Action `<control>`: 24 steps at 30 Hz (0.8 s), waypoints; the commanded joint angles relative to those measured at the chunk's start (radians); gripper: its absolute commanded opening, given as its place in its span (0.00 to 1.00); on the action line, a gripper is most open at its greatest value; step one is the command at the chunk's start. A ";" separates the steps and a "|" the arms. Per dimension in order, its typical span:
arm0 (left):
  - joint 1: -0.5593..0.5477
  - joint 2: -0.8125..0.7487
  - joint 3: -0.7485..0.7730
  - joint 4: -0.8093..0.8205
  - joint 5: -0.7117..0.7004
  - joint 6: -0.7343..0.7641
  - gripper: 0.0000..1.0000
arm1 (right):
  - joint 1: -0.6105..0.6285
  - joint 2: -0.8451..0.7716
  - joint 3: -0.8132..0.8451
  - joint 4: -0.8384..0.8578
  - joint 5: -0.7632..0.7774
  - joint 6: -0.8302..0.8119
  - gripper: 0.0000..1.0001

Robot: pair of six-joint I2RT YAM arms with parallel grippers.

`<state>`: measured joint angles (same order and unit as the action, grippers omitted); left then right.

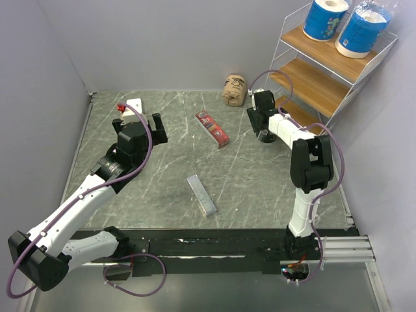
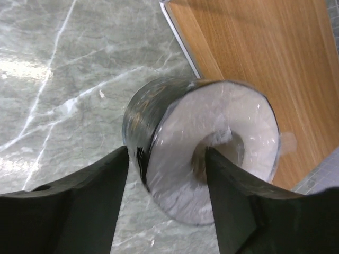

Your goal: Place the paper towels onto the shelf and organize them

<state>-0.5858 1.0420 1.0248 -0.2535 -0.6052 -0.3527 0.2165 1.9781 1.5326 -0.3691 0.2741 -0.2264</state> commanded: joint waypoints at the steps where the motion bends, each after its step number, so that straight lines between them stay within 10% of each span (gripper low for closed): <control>1: 0.004 -0.028 0.029 0.011 0.005 0.008 0.96 | -0.016 -0.002 0.040 0.002 -0.015 -0.007 0.61; 24: 0.011 -0.071 0.015 0.025 -0.021 0.011 0.96 | 0.073 -0.344 0.110 -0.145 0.177 -0.269 0.37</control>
<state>-0.5812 1.0027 1.0248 -0.2523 -0.6037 -0.3527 0.2737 1.8103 1.5597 -0.5560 0.3420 -0.4080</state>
